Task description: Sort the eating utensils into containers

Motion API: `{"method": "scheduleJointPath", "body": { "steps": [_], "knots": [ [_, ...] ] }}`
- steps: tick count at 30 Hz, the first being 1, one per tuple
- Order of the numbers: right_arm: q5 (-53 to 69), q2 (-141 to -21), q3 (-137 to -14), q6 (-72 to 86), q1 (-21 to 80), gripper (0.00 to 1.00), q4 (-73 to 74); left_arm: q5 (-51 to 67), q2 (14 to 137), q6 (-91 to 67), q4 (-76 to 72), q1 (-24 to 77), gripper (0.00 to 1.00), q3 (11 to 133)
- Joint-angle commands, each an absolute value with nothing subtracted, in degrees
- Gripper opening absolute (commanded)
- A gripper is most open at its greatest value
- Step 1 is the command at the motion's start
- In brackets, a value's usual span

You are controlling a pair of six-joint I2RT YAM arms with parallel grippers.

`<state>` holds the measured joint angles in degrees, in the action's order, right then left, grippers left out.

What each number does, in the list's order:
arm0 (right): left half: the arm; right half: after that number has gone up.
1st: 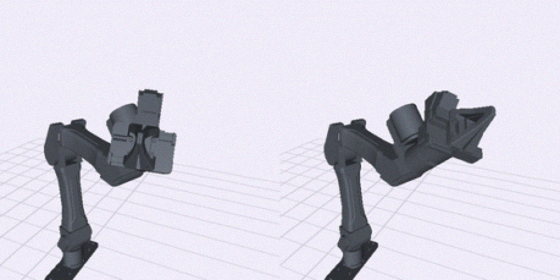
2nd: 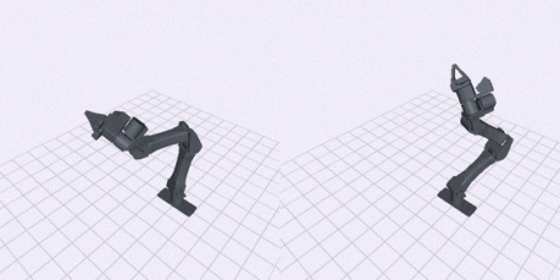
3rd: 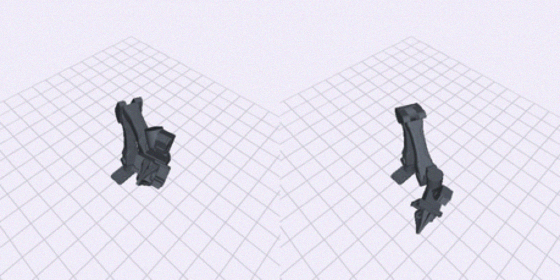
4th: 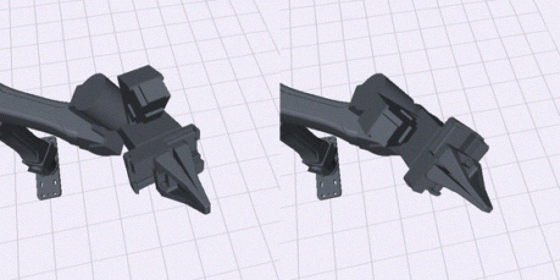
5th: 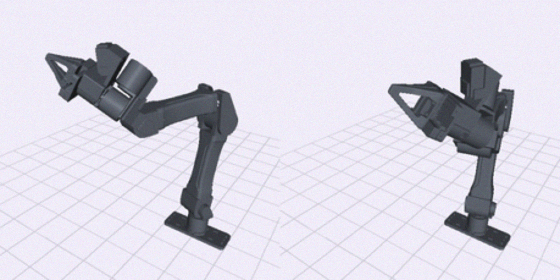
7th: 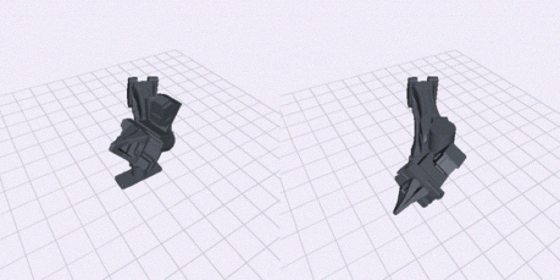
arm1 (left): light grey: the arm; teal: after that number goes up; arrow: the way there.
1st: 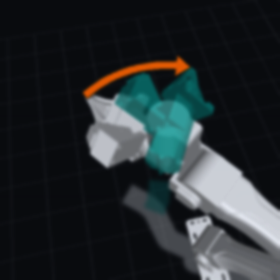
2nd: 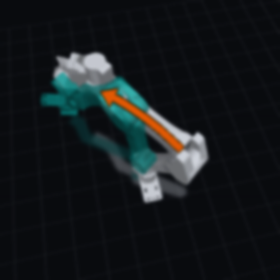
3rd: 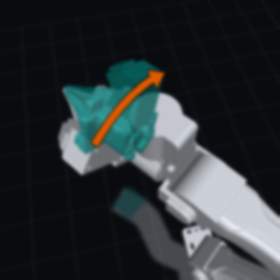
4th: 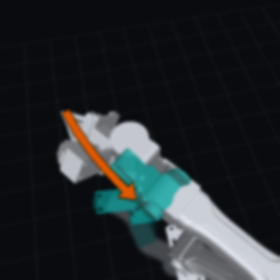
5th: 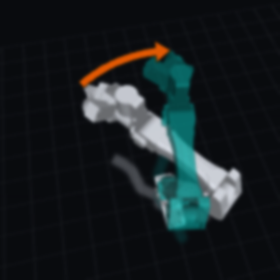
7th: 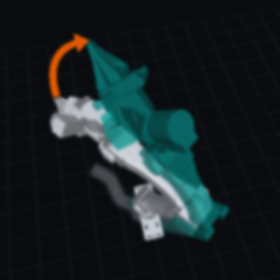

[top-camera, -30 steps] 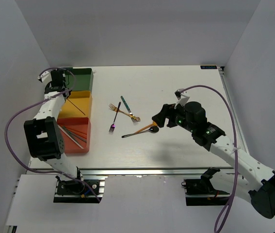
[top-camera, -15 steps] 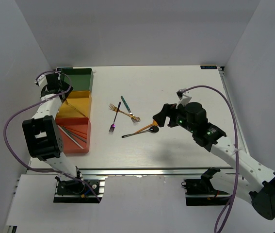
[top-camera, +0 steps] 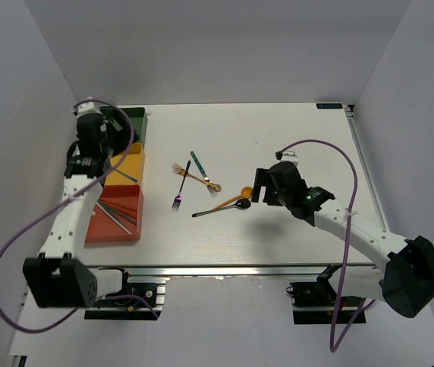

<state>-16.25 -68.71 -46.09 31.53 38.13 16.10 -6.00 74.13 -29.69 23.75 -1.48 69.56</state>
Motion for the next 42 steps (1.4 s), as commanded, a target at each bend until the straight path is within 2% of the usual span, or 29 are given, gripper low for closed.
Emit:
{"method": "scheduleJointPath", "body": {
  "steps": [1,6,10,13,17,19,21,22,26,27,31,42],
  "knots": [
    [-23.7,-68.6,-46.9,39.3,40.0,0.89,16.2,-4.9,66.0,-22.9,28.0,6.7,0.98,63.6],
    [-35.0,-72.0,-47.1,49.3,43.2,0.89,20.9,3.5,59.9,-20.5,22.5,14.4,0.98,51.5],
    [-40.1,-69.8,-46.3,56.0,41.8,0.89,27.6,-3.2,67.1,-19.4,25.5,31.0,0.97,56.0],
    [-37.3,-61.1,-41.8,52.0,38.9,0.89,25.0,-10.1,73.7,-19.8,24.9,36.3,0.97,60.4],
    [-34.1,-45.1,-36.8,46.6,33.7,0.89,24.2,-12.7,85.9,-15.7,23.2,42.2,0.97,66.7],
    [-30.1,-41.8,-36.4,42.3,32.8,0.89,24.3,-12.7,93.6,-12.7,23.5,44.4,0.97,71.4],
    [-28.2,-39.8,-37.5,40.0,32.6,0.89,26.4,-10.5,96.7,-8.8,20.9,45.2,0.95,72.8],
    [-28.0,-39.7,-38.0,38.5,32.6,0.89,29.3,-5.3,98.8,-7.7,20.4,45.3,0.93,73.7],
    [-27.1,-39.9,-38.1,35.2,32.6,0.89,32.3,0.5,102.6,-5.3,20.2,45.4,0.83,76.5],
    [-26.9,-39.8,-37.9,34.7,32.6,0.89,32.3,2.4,103.2,-5.1,20.0,45.4,0.72,76.6],
    [-25.1,-40.3,-36.1,33.7,32.5,0.89,30.7,5.2,105.5,-4.5,20.1,45.7,0.54,76.8],
    [-22.9,-43.5,-35.0,32.5,32.5,0.89,27.7,9.1,109.4,-4.4,17.2,47.1,0.54,74.0]
  ]
}}
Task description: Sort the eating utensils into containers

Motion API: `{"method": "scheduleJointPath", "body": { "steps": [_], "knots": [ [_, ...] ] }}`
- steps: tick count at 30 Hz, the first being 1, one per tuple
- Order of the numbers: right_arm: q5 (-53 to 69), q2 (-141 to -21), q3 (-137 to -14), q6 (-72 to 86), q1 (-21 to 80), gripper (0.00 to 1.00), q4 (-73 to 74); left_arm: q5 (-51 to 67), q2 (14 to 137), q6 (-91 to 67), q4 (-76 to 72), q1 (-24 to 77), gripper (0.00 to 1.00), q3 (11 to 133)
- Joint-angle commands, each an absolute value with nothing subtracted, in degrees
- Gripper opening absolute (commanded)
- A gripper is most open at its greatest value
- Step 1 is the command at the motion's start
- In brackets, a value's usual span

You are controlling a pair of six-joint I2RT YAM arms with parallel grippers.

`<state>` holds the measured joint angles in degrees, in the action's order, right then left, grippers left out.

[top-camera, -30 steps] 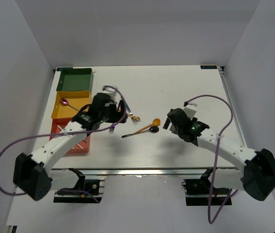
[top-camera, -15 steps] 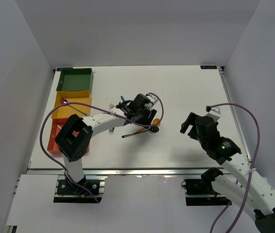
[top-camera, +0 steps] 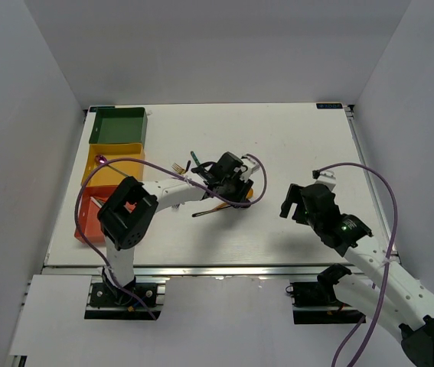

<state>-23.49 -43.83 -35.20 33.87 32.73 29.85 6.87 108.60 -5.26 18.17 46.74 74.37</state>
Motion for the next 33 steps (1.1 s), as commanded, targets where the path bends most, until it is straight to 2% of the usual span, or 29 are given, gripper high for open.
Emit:
{"method": "scheduleJointPath", "body": {
  "steps": [1,11,18,21,24,27,33],
  "knots": [
    [-23.1,-43.3,-35.0,32.5,32.5,0.89,27.7,9.1,109.6,-4.4,17.2,47.1,0.54,74.0],
    [-22.3,-42.3,-35.0,32.0,32.4,0.89,26.9,7.4,111.6,-4.0,17.7,47.0,0.51,71.9],
    [-22.3,-42.2,-35.7,31.6,32.5,0.89,26.9,8.4,110.9,-5.8,15.2,48.6,0.35,68.5],
    [-22.3,-42.1,-35.7,31.6,32.5,0.89,26.7,6.8,110.3,-5.5,15.7,50.5,0.21,67.5],
    [-22.3,-42.0,-35.9,31.6,32.5,0.89,26.6,5.2,109.9,-5.9,15.9,52.3,0.02,66.4],
    [-22.8,-41.5,-36.1,31.7,32.5,0.89,27.0,4.8,108.7,-7.1,15.9,53.7,0.0,64.9],
    [-25.7,-37.5,-37.7,34.9,32.5,0.89,29.1,4.9,98.4,-10.3,15.6,55.4,0.0,64.3]
  ]
}}
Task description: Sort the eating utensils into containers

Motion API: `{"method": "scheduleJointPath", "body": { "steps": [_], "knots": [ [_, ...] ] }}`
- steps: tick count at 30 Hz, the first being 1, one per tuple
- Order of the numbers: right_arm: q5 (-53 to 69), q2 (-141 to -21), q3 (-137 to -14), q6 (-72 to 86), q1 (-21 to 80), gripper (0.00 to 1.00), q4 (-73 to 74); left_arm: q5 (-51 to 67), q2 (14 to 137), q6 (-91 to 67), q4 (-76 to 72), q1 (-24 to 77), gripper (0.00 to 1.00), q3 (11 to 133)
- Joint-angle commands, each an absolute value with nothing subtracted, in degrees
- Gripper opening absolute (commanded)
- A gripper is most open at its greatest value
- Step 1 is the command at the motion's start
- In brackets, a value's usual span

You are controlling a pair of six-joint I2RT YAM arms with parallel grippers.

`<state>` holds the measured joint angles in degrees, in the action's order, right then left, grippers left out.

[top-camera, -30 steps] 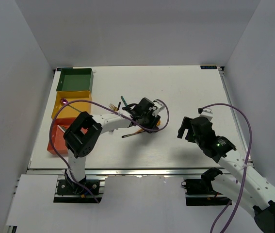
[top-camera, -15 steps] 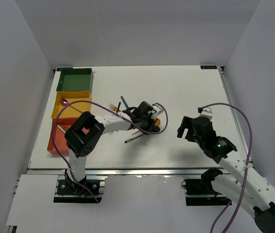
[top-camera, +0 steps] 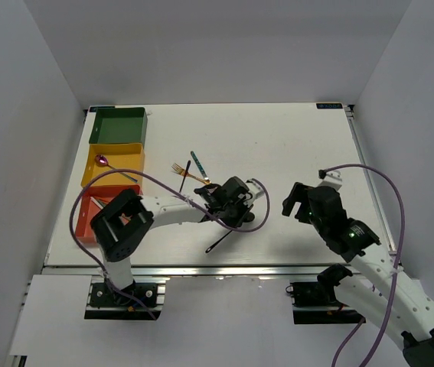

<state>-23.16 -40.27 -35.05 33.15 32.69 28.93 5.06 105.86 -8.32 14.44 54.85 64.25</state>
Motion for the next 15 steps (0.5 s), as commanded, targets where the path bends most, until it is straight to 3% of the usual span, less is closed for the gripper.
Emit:
{"method": "scheduleJointPath", "body": {
  "steps": [1,4,7,9,15],
  "knots": [
    [-25.8,-35.1,-37.7,35.2,32.5,0.89,28.9,3.7,93.9,-11.2,15.6,55.4,0.0,64.4],
    [-26.7,-32.1,-37.9,35.7,32.4,0.89,28.3,-5.5,85.5,-14.1,16.8,54.8,0.0,66.3],
    [-26.6,-32.6,-38.7,35.6,32.5,0.89,28.5,-24.2,80.3,-18.9,19.9,50.5,0.0,70.3],
    [-25.9,-33.5,-38.8,35.2,32.4,0.89,28.6,-33.3,78.2,-27.8,25.3,39.7,0.0,73.5],
    [-21.5,-34.7,-38.5,35.1,32.4,0.89,26.3,-30.2,77.7,-42.1,28.5,6.3,0.0,75.3]
  ]
}}
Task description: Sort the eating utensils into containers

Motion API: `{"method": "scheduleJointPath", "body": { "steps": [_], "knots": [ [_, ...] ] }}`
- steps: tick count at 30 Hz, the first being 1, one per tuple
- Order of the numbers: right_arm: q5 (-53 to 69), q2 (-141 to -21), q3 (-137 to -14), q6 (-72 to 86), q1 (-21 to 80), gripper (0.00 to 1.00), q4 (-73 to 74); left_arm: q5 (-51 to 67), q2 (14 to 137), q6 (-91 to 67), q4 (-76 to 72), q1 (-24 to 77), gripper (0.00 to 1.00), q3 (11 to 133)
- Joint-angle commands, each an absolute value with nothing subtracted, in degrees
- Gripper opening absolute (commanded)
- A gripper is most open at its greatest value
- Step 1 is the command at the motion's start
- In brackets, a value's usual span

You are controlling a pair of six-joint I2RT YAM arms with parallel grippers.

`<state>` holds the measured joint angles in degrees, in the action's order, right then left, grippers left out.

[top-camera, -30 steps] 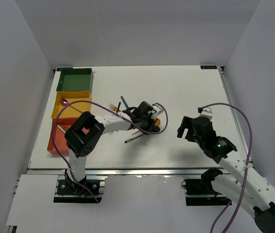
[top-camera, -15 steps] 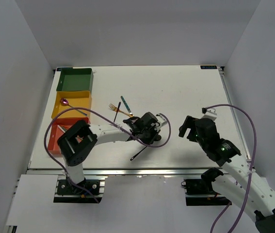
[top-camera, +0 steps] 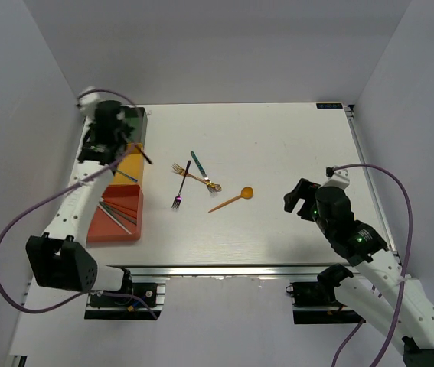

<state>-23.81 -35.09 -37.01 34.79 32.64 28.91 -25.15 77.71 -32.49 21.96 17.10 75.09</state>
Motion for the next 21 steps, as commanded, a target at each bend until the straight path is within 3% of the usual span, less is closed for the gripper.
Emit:
{"method": "scheduleJointPath", "body": {
  "steps": [1,9,21],
  "knots": [
    [-21.0,-34.5,-38.4,35.1,32.5,0.89,25.6,-28.1,78.9,-42.6,26.8,3.7,0.0,75.1],
    [-16.8,-34.8,-37.7,34.1,32.5,0.89,22.2,-18.7,89.6,-44.6,9.1,-9.9,0.0,73.2],
    [-15.6,-37.0,-36.3,32.3,32.5,0.89,18.6,-16.2,94.7,-43.2,0.5,-11.2,0.02,66.3]
  ]
}}
